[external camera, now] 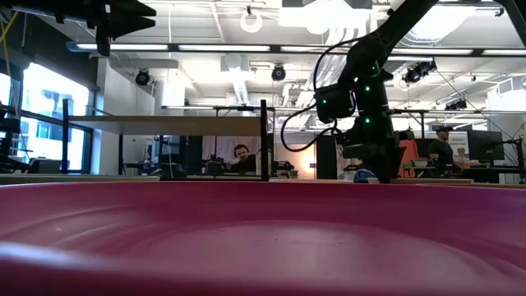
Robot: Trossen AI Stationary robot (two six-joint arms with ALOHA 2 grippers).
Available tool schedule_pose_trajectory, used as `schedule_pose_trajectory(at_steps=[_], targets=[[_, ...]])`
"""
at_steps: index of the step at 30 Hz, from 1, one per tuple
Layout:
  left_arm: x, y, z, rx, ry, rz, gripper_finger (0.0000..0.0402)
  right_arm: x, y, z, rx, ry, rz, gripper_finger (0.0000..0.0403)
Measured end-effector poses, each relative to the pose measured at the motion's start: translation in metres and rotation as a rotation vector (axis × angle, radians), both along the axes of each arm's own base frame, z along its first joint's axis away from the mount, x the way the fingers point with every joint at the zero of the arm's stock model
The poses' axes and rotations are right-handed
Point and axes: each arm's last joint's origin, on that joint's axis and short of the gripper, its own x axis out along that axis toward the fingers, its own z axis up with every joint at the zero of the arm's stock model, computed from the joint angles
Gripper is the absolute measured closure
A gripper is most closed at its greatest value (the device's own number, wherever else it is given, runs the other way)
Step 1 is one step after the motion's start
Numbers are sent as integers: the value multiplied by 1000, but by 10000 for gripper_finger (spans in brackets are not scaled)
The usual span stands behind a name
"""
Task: Place and stack plates onto a shelf
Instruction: Put the light pink plate on the shelf
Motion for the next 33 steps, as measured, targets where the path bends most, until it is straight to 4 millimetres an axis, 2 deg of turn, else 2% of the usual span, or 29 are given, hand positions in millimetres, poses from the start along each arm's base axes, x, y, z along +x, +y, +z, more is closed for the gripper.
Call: schedule_pose_trajectory(at_steps=[10,24,33], targets=[[0,0,-1,-3,14,0,312,-1,0,0,-1,5,-8,398],[0,0,-2,-7,18,0,312,-13,11,3,68,158,16,402],[0,0,-2,-25,9,-2,312,-5,31,9,63,162,103,403]])
